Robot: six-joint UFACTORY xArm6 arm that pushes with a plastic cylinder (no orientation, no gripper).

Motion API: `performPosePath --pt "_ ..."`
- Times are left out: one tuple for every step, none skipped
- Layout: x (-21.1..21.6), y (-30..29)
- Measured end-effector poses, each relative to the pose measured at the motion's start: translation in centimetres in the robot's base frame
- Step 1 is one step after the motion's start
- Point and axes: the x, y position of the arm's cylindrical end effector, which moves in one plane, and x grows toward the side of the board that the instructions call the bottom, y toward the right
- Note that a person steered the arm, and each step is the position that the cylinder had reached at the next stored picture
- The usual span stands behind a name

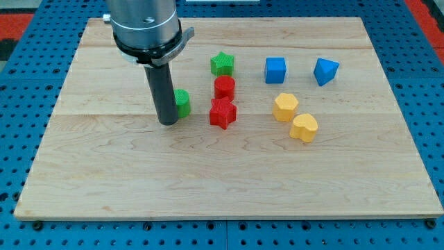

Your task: Move the green circle to the left side of the green star

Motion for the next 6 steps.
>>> performPosePath --pt "4.7 -0.6" --pt "-1.0 1.0" --pt "-6.8 1.1" --pt "-8.5 1.0" --pt "-5.9 1.1" --pt "-6.0 1.9"
